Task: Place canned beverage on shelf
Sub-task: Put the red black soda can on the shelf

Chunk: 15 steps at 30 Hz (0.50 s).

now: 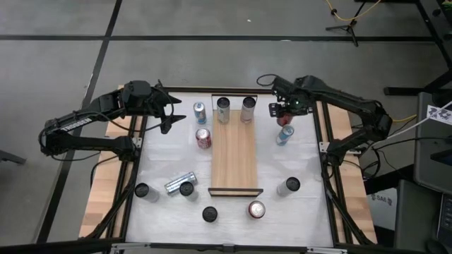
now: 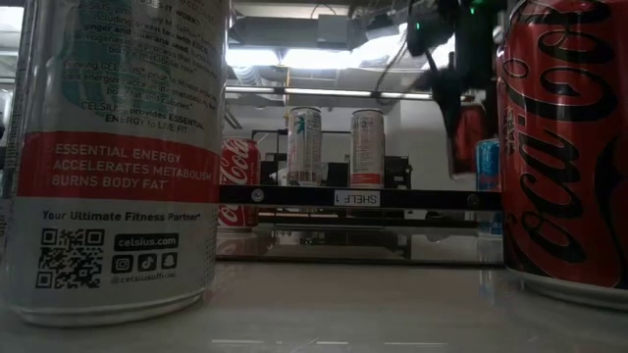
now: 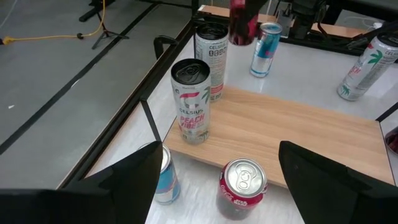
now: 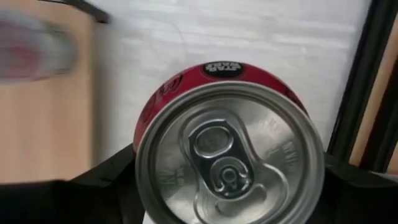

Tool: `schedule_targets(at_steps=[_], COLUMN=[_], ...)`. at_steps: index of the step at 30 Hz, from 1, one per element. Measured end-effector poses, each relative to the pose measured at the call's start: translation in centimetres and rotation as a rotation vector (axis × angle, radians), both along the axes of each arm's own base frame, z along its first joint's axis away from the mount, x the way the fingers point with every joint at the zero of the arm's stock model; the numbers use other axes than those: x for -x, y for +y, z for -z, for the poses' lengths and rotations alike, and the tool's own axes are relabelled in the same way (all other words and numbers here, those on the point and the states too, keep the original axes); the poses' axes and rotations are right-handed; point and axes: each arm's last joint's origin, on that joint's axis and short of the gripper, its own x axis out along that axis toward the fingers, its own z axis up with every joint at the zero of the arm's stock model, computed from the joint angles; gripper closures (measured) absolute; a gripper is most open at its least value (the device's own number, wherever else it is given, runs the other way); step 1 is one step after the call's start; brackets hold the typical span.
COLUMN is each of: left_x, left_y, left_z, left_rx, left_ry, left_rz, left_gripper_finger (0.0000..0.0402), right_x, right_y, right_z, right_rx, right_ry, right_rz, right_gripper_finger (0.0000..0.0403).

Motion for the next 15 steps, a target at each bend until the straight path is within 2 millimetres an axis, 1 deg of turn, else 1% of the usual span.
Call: schedule_targets(at_steps=[4,7,12,15], left_x=[0.0,0.0,0.0,0.0], left_y=[0.0,0.0,0.0,0.0], left_z=[0.0,0.0,0.0,0.0], left_rx=[0.000,0.000,0.000,0.005], left_ry=[0.000,0.000,0.000,-0.001], left_rz=[0.000,0.000,0.000,-0.003], left_gripper_finger=[0.0088,0.0088,0.0088,0.0088], right_x=[-0.5,-1.1,-2.2,-2.9], right_y=[0.6,1.5,4.5,6.8], right_z=[-3.0,-5.2,-7.8,-8.3], right_rx=[0.043,0.088,0.129,0.132], right_ry=[-0.053,-0.118,-0.208,-0.241], right_rz=[-0.100,-0.184,-0.329,-0.423], right_gripper_finger=[0.0121,0.0119,0.0119,0.0119])
